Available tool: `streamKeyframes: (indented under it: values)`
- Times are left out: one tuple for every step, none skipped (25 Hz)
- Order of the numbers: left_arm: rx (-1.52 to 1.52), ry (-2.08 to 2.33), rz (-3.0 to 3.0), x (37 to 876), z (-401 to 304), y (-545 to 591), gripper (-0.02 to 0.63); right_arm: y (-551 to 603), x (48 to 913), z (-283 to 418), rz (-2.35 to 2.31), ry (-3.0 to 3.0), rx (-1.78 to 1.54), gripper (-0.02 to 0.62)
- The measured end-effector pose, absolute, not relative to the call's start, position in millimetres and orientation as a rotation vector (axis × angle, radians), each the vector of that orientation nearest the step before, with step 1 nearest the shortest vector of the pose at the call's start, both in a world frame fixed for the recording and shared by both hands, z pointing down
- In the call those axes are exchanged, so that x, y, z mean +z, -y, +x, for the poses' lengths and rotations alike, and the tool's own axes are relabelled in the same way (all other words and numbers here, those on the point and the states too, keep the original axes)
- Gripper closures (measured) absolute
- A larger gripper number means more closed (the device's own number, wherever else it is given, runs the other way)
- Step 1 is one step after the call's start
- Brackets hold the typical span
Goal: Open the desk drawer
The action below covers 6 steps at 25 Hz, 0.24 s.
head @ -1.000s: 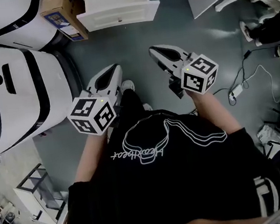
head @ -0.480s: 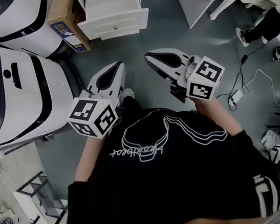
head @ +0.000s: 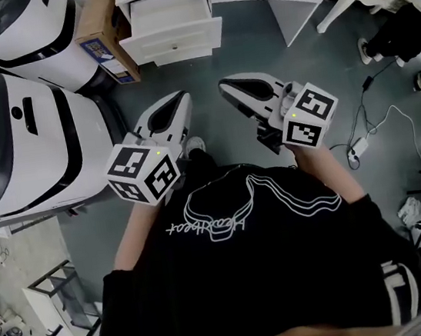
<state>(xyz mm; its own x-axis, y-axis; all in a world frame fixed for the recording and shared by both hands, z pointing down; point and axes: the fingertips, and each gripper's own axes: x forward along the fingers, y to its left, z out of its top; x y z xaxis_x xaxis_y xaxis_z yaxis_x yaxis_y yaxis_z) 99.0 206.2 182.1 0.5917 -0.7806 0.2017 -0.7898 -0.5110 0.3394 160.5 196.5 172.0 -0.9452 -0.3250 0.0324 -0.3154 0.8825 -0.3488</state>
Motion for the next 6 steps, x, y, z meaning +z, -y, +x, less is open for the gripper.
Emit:
streamKeyframes:
  values:
    - [0.034,1.261,2.432,181.3,100.1,-205.9,0.602,-196.1,171.8,161.1,-0.516,-3.020,-0.552,0.591]
    - [0.036,1.260,2.436,180.5,100.7,-205.8,0.603,-195.9,171.6,161.5,-0.519,-3.020,-0.550,0.591]
    - [0.036,1.260,2.438,179.7,100.9,-205.9,0.603,-195.8,171.5,161.6,-0.522,-3.020,-0.548,0.591]
    - [0.035,1.261,2.440,179.1,100.8,-206.1,0.603,-195.9,171.4,161.7,-0.525,-3.020,-0.546,0.591]
    - [0.034,1.262,2.441,178.6,100.7,-206.5,0.603,-196.0,171.3,161.6,-0.527,-3.021,-0.545,0.591]
    - [0.033,1.263,2.442,178.1,100.4,-206.9,0.603,-196.1,171.2,161.5,-0.529,-3.021,-0.544,0.591]
